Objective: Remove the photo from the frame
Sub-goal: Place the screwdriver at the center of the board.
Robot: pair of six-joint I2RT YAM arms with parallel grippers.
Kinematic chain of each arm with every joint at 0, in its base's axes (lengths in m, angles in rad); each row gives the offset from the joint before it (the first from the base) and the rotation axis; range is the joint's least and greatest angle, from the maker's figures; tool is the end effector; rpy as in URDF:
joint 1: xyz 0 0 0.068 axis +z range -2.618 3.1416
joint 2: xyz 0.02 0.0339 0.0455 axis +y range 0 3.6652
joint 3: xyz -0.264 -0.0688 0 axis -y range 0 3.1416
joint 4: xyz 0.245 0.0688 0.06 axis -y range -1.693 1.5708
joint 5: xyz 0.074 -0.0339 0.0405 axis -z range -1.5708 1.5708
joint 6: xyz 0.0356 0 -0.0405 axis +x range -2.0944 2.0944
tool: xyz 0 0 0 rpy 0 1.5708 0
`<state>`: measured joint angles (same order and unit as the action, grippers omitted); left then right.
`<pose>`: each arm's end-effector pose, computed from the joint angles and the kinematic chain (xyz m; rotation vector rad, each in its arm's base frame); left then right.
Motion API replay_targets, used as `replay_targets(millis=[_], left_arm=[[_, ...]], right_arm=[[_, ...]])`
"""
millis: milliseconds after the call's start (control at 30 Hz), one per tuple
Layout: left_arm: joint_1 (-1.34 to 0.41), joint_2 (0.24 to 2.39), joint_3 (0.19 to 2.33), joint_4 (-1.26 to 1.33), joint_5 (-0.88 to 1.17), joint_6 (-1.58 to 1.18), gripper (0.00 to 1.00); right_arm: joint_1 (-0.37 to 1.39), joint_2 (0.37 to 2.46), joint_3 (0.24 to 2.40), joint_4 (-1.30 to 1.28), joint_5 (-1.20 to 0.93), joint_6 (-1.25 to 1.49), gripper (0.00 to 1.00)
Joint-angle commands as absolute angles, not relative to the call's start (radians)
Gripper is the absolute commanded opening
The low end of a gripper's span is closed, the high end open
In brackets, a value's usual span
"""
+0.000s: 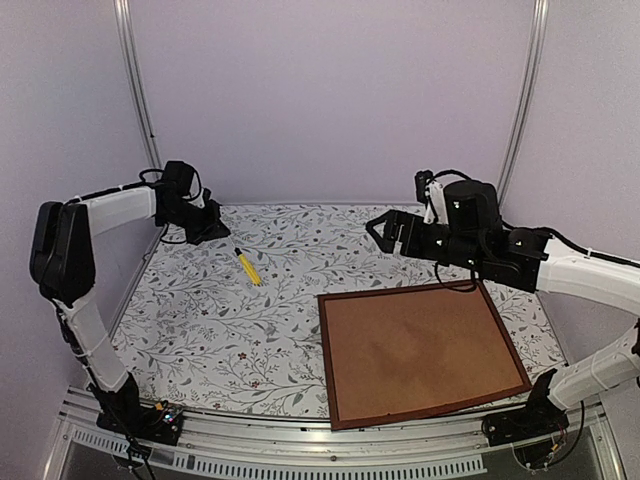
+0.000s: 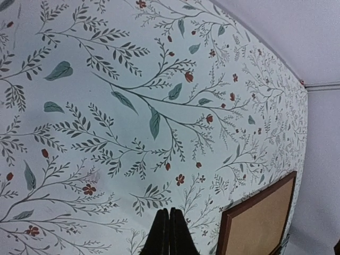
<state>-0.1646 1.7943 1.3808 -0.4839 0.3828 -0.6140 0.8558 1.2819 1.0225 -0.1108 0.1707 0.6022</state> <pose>0.3862 -0.0776 0.2438 -0.3991 2.5212 -0.7949 0.2004 0.2216 0.3222 -0.1379 2.0165 0.7914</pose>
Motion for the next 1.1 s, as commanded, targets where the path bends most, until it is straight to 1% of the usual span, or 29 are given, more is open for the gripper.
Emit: replay_targets(millis=[0,367,533,733,800,967,1067], left_arm=[[-0.146,1.927,1.537,-0.694,0.338,-0.426,0.0],[-0.131,2.312,1.954,-0.908,0.209,-0.331,0.0],[-0.116,2.41,2.058,-0.908,0.133,-0.365,0.0],[-0.101,2.484,2.139,-0.875,0.105,-0.404,0.0],[-0.101,2.495,2.149,-0.866,0.101,-0.409,0.02],[-0.101,2.507,2.151,-0.848,0.094,-0.409,0.16],[-0.103,2.512,2.15,-0.843,0.099,-0.407,0.21]], right_arm=[[0.851,1.265,1.046,-0.16,0.178,0.532,0.99],[0.85,1.3,1.047,-0.231,0.117,0.497,0.99],[0.85,1.323,1.055,-0.273,0.109,0.491,0.99],[0.85,1.347,1.048,-0.308,0.101,0.509,0.99],[0.851,1.35,1.041,-0.318,0.105,0.513,0.99],[0.85,1.348,1.029,-0.341,0.113,0.517,0.99],[0.851,1.347,1.023,-0.356,0.112,0.507,0.99]])
